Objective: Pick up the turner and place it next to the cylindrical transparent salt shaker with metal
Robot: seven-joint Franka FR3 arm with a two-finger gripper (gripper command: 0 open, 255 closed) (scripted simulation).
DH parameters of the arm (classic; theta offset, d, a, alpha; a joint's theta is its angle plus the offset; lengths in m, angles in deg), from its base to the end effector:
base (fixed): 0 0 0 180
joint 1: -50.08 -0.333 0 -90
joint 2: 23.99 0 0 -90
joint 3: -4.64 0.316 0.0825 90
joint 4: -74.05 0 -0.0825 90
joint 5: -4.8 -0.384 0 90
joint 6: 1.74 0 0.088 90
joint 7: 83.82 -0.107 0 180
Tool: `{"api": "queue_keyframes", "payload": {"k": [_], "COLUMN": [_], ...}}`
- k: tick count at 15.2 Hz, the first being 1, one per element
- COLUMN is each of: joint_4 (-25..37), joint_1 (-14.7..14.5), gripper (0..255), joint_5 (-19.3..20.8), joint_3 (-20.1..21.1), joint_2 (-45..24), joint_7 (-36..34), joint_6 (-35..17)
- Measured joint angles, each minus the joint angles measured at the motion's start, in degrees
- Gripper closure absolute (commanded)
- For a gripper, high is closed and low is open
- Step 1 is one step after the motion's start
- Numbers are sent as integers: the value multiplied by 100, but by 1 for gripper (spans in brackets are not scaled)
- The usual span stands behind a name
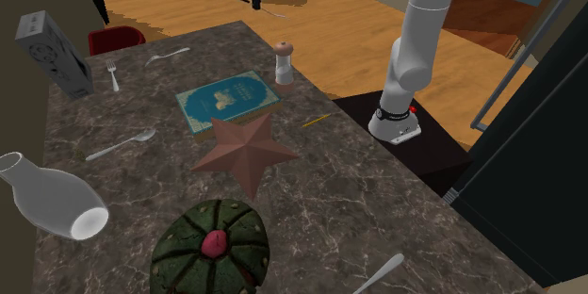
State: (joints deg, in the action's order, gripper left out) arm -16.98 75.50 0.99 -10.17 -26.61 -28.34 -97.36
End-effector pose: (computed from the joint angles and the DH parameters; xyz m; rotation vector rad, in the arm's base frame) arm 0.4465 -0.3649 0.5999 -3.1033 -0.4078 -0.1011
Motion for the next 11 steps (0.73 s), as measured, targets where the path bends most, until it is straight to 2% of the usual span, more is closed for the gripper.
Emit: {"api": "queue_keyframes", "payload": {"k": [11], "joint_4": [-985], "joint_1": [-13], "gripper": [255], "joint_5": [21], "joint_3": [9], "joint_2": [116], "joint_7": [32], "joint_6": [-873]}}
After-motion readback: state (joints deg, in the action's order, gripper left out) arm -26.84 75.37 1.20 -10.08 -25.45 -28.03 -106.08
